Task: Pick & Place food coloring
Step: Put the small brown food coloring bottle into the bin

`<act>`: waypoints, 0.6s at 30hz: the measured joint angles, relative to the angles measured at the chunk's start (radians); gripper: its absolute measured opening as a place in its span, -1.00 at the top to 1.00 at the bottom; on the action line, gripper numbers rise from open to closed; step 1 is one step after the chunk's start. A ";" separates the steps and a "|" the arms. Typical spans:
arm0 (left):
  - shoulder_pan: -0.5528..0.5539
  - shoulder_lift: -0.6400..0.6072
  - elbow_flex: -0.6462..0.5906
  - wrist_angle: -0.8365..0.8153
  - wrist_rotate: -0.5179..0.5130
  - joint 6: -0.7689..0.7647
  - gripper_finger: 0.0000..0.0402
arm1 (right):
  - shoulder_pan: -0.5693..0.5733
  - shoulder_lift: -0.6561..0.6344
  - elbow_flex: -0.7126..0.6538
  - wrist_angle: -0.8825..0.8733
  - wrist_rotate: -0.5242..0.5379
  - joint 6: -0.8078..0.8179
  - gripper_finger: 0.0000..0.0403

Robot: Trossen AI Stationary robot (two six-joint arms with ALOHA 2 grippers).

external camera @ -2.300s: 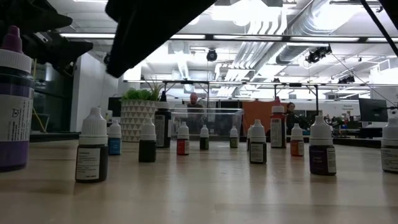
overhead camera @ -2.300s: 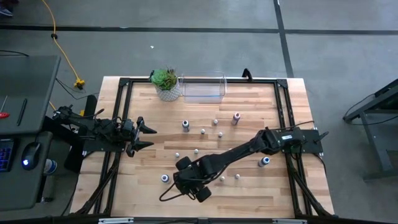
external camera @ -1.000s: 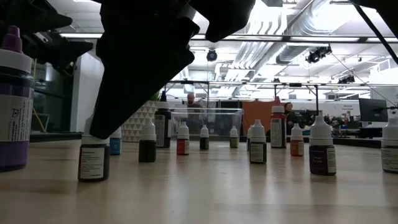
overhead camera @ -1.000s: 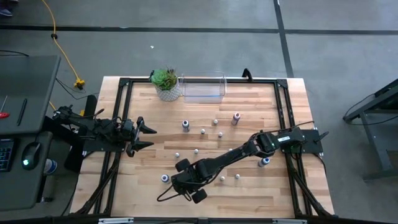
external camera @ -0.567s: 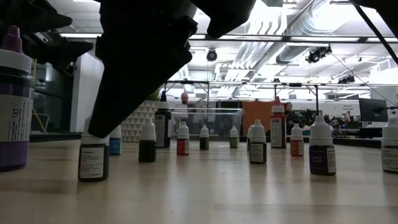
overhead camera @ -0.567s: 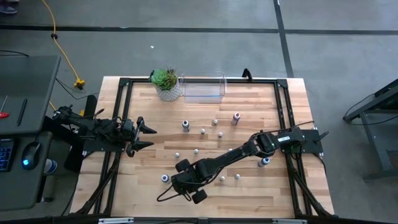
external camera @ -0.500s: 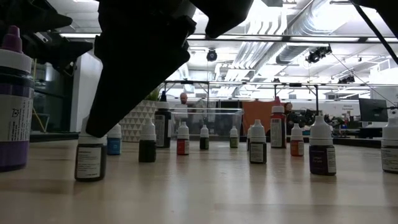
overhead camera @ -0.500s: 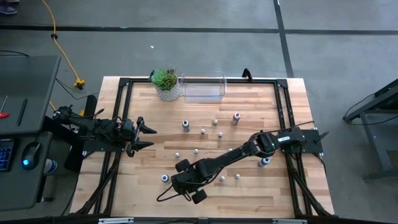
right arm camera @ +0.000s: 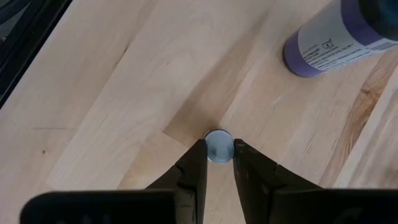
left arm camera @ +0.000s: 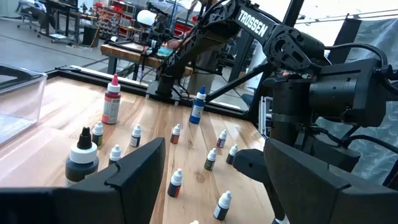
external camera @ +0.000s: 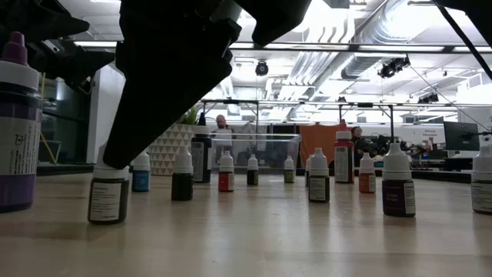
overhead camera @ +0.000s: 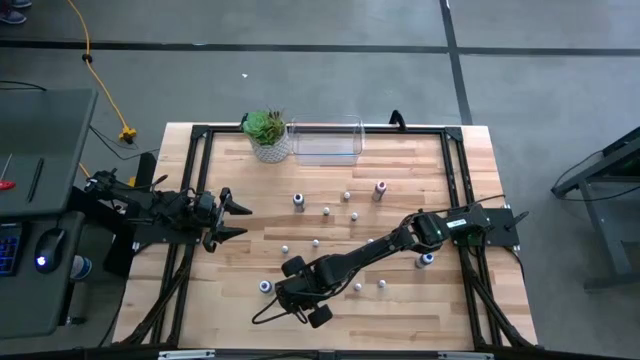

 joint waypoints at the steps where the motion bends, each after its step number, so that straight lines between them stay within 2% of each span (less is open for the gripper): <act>1: 0.000 0.000 0.000 0.000 0.000 0.000 -0.35 | 0.000 0.000 0.008 -0.003 0.000 0.012 0.69; 8: 0.000 0.000 0.000 0.000 0.000 0.000 -0.35 | -0.008 -0.002 0.111 -0.086 0.000 0.098 0.69; 18: 0.000 0.000 0.000 0.000 0.000 0.000 -0.35 | -0.065 -0.118 0.109 -0.191 -0.005 0.361 0.69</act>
